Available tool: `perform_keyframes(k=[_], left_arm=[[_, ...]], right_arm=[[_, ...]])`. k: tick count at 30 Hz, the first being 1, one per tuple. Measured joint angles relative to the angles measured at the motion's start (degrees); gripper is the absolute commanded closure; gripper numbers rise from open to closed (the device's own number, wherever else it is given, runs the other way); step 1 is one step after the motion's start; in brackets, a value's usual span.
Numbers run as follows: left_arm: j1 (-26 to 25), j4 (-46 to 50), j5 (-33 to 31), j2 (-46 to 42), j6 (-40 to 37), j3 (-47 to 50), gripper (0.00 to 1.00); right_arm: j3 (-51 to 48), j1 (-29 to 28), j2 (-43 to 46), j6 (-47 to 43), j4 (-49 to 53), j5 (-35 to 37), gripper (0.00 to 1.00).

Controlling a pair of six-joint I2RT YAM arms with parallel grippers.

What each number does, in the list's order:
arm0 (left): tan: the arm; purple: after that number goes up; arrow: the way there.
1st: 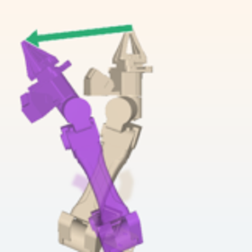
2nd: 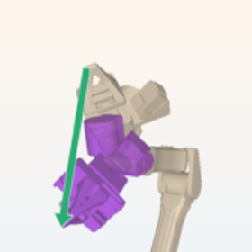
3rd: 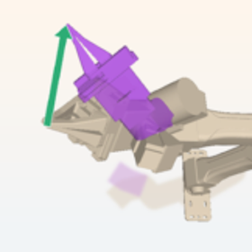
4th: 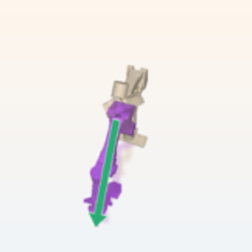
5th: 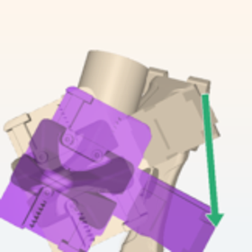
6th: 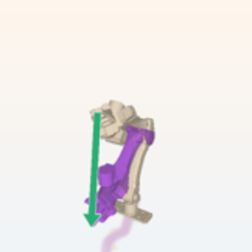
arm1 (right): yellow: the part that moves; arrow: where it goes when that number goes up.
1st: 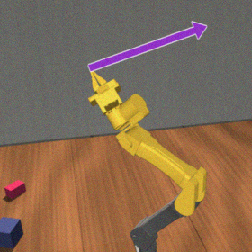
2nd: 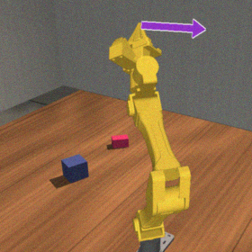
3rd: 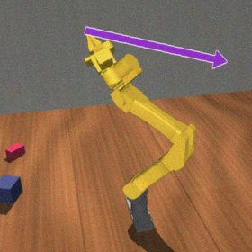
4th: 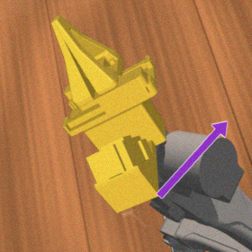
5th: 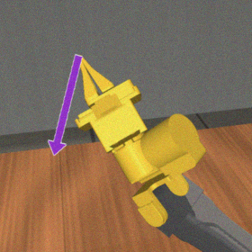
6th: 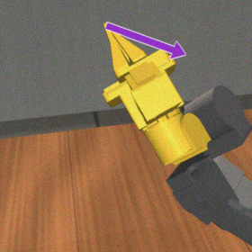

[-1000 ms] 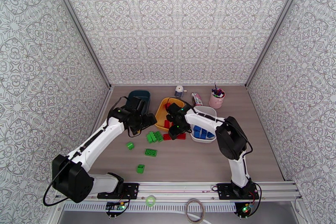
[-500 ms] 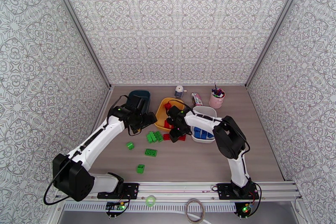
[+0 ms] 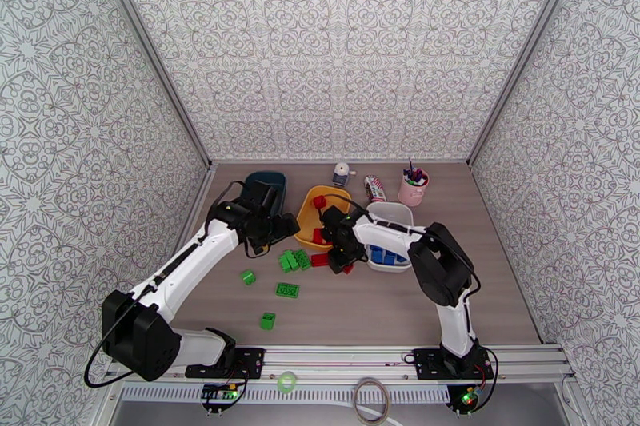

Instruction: Sort the legos into containers by color

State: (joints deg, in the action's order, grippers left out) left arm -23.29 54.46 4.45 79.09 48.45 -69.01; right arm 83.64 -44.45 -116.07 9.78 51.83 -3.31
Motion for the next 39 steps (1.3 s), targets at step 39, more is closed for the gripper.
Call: perform_keyframes(k=[39], left_arm=[[-0.46,-3.26,-0.28,-3.41,1.09,2.75,0.04]], right_arm=[[48.85,5.33,-13.46,13.2,17.84,-2.23,0.52]])
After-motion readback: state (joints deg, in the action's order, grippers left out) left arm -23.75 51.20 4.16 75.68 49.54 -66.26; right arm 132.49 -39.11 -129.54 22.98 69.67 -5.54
